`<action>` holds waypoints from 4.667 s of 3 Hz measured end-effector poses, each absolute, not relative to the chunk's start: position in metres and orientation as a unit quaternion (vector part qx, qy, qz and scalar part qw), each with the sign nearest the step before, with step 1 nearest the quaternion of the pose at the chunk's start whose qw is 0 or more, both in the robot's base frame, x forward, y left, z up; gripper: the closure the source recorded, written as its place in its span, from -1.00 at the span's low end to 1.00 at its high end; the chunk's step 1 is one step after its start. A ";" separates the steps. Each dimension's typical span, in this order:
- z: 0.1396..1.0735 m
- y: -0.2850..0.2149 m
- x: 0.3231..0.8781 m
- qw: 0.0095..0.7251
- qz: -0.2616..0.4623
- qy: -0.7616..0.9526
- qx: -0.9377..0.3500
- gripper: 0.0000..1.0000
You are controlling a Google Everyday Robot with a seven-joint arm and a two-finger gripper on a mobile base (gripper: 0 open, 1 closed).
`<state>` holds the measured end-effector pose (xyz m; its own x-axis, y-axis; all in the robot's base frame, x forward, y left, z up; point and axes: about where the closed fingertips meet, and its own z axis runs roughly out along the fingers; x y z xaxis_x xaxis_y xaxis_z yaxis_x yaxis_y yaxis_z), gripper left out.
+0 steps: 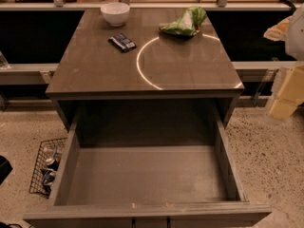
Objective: Place rxbar blueberry into top drawer
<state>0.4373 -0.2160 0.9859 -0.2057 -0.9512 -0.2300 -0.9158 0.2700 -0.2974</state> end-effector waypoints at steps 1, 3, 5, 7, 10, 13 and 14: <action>0.986 -0.216 0.439 0.188 -0.047 0.775 -0.602 -1.00; 0.975 -0.223 0.498 0.298 -0.009 0.783 -0.546 -1.00; 1.017 -0.206 0.646 0.520 0.057 0.723 -0.452 -1.00; 1.029 -0.197 0.698 0.580 0.068 0.699 -0.413 -1.00; 0.959 -0.110 0.800 0.600 0.152 0.708 -0.341 -1.00; 0.910 -0.031 0.849 0.591 0.223 0.698 -0.337 -1.00; 0.898 -0.006 0.859 0.587 0.250 0.692 -0.337 -1.00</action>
Offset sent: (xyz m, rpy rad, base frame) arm 0.0535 0.0039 -0.0127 0.1463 -0.1168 -0.0103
